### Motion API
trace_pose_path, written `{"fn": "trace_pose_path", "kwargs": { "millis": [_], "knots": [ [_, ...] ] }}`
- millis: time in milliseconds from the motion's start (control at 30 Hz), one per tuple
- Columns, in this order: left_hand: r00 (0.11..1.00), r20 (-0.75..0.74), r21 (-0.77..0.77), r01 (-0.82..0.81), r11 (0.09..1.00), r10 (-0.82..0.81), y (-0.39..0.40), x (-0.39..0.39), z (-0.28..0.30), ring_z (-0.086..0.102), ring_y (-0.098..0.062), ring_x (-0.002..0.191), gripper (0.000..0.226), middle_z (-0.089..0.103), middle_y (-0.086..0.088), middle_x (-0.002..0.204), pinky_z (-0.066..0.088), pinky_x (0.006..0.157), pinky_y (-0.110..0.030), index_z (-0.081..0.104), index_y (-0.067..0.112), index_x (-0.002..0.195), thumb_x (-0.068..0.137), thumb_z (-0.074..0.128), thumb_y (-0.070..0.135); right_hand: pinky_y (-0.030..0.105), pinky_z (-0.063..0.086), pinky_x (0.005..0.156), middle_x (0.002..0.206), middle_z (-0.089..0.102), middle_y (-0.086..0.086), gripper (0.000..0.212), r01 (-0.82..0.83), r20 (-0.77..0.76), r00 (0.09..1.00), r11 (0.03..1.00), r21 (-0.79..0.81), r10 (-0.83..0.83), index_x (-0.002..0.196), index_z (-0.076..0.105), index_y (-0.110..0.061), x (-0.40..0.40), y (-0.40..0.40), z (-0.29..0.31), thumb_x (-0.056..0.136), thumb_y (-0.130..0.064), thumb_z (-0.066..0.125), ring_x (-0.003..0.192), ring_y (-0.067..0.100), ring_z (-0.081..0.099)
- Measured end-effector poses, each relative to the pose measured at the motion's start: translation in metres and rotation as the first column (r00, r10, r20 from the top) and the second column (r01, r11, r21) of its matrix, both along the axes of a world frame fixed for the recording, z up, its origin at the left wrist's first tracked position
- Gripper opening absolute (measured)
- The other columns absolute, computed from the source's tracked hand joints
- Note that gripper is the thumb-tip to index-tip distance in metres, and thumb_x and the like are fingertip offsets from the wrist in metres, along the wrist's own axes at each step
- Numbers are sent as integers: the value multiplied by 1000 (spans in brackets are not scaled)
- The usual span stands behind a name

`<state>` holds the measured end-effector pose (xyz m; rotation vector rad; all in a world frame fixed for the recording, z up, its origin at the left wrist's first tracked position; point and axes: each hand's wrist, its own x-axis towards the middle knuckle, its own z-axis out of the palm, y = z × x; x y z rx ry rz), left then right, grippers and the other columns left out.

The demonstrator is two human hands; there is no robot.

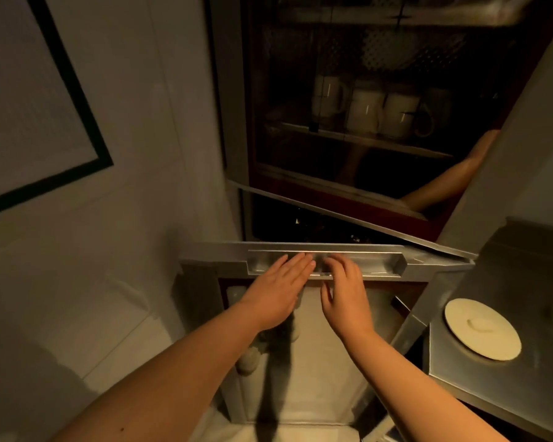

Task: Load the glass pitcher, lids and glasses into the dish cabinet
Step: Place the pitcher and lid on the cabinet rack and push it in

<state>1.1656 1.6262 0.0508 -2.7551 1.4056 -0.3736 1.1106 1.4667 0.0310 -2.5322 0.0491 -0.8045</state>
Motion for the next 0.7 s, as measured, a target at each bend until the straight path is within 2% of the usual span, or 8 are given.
{"fn": "trace_pose_path", "kwargs": {
  "millis": [100, 200, 300, 367, 467, 567, 633, 700],
  "knots": [
    [999, 39, 15, 13, 1000, -13, 2, 1, 14, -20, -16, 142, 66, -16, -4, 157, -15, 113, -33, -12, 15, 148, 101, 32, 30, 34, 27, 112, 145, 36, 7, 56, 49, -14, 999, 998, -43, -49, 139, 39, -11, -1, 7, 6, 87, -13, 60, 137, 21, 29],
    [999, 0, 12, 42, 999, -42, -6, 8, 27, -11, -16, 145, 65, -8, -4, 159, -11, 113, -31, -4, 13, 150, 101, 32, 35, 33, 18, 115, 149, 33, 9, 56, 79, -88, 992, 993, -92, -87, 143, 35, -9, 0, 6, 10, 92, -19, 54, 141, 21, 22],
    [988, -76, 47, 138, 989, -134, -11, 13, 32, 0, -17, 146, 64, 1, -6, 159, -5, 114, -28, 2, 11, 151, 100, 33, 35, 38, 22, 115, 144, 40, 10, 55, 105, -82, 990, 990, -96, -113, 139, 41, -7, -3, 6, 9, 86, -9, 58, 139, 22, 27],
    [976, -100, 48, 200, 979, -195, -10, 15, 31, 5, -18, 146, 63, 4, -8, 159, -1, 115, -28, 4, 10, 151, 100, 33, 33, 36, 23, 114, 142, 43, 8, 56, 140, -63, 988, 989, -51, -143, 137, 45, -9, -6, 10, 6, 82, -4, 58, 138, 20, 30],
    [953, -132, 10, 276, 961, -272, -6, 17, 34, 10, -17, 145, 60, 9, -7, 159, 6, 116, -28, 9, 10, 151, 100, 32, 32, 29, 20, 111, 137, 48, 6, 52, 202, -18, 979, 979, -12, -202, 132, 49, -11, -8, 16, 4, 82, -2, 59, 134, 17, 34],
    [907, -157, -8, 395, 919, -392, -3, 23, 44, 19, -17, 143, 58, 20, -8, 157, 14, 115, -30, 18, 10, 150, 99, 35, 32, 32, 27, 108, 127, 55, 7, 41, 255, 53, 965, 966, 46, -257, 124, 56, -8, -9, 22, 2, 84, 0, 58, 127, 19, 42],
    [865, -164, 2, 481, 877, -474, -2, 28, 52, 22, -16, 142, 56, 24, -7, 156, 13, 115, -28, 23, 11, 149, 99, 35, 33, 35, 31, 106, 122, 58, 8, 33, 286, 100, 951, 955, 72, -292, 120, 58, -8, -11, 27, 1, 87, -3, 56, 124, 18, 44],
    [827, -168, -1, 545, 839, -537, -1, 32, 54, 23, -15, 142, 54, 25, -5, 155, 13, 114, -26, 24, 13, 149, 100, 34, 32, 32, 31, 105, 120, 58, 6, 29, 320, 125, 936, 944, 87, -329, 117, 59, -9, -14, 30, 1, 89, -6, 54, 122, 10, 41]
  ]
}}
